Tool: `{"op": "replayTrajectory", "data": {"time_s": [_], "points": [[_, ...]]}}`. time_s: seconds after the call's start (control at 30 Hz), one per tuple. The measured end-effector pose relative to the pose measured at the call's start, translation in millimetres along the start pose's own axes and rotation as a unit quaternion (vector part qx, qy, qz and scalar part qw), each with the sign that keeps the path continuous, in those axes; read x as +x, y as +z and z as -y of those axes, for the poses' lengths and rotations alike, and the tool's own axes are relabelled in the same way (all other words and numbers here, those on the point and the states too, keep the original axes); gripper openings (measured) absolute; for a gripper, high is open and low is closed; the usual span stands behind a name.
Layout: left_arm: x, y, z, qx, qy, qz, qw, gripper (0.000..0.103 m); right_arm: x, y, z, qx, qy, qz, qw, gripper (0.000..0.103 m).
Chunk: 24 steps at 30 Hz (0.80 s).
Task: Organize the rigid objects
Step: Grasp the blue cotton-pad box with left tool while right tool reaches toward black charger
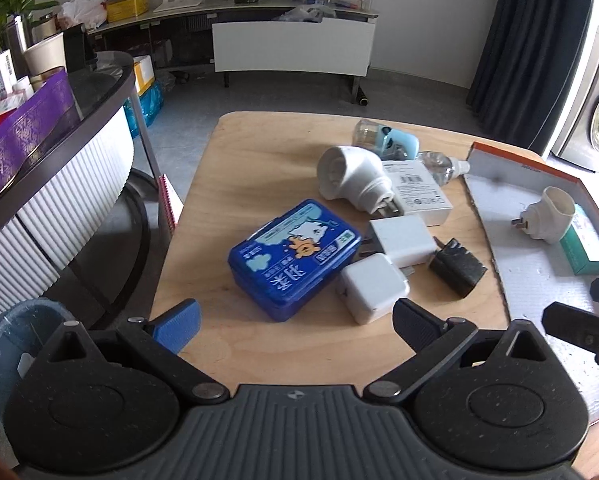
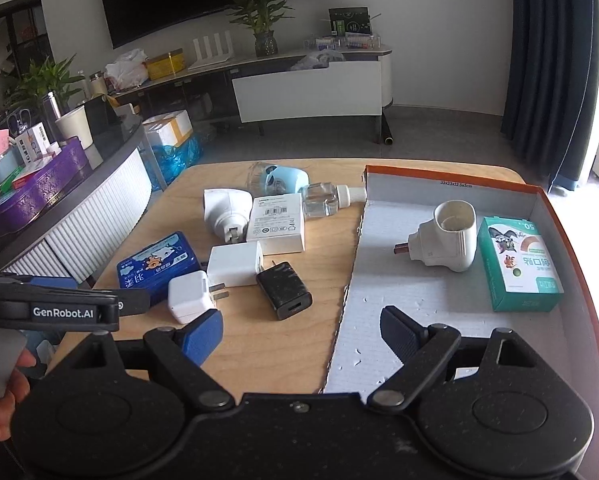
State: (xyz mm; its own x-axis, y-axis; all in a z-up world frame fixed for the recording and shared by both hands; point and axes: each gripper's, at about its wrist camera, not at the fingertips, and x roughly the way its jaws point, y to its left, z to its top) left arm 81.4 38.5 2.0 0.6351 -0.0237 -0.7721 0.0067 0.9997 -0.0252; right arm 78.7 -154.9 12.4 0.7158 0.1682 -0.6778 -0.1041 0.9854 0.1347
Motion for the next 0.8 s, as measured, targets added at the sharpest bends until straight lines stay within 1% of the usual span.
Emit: {"op": "replayTrajectory", "data": {"time_s": [0.17,0.33,0.4,0.47,0.57,0.7,0.8], "points": [[18,1,-19,0.001,0.012,-0.014,0.9998,0.103,4,-3,-1,0.000,0.008,-0.008,1.000,0.101],[39,9,-25,0.033,0.004,-0.021,0.9992,0.103,6,-4,0,0.006,0.011,-0.011,1.000,0.101],[46,14,-25,0.050,0.005,-0.015,0.9986,0.103,7,-4,1,0.008,0.011,-0.013,1.000,0.101],[52,18,-24,0.068,-0.003,-0.011,0.9976,0.103,8,-4,3,0.009,0.011,-0.013,1.000,0.101],[64,21,-21,0.097,0.007,-0.011,0.9952,0.103,10,-3,5,0.009,0.009,-0.013,1.000,0.101],[74,26,-22,0.095,-0.014,-0.005,0.9954,0.103,16,-3,7,0.010,0.007,-0.018,1.000,0.101],[80,27,-18,0.102,-0.017,0.003,0.9947,0.103,24,-4,6,0.009,0.008,-0.028,1.000,0.101]]}}
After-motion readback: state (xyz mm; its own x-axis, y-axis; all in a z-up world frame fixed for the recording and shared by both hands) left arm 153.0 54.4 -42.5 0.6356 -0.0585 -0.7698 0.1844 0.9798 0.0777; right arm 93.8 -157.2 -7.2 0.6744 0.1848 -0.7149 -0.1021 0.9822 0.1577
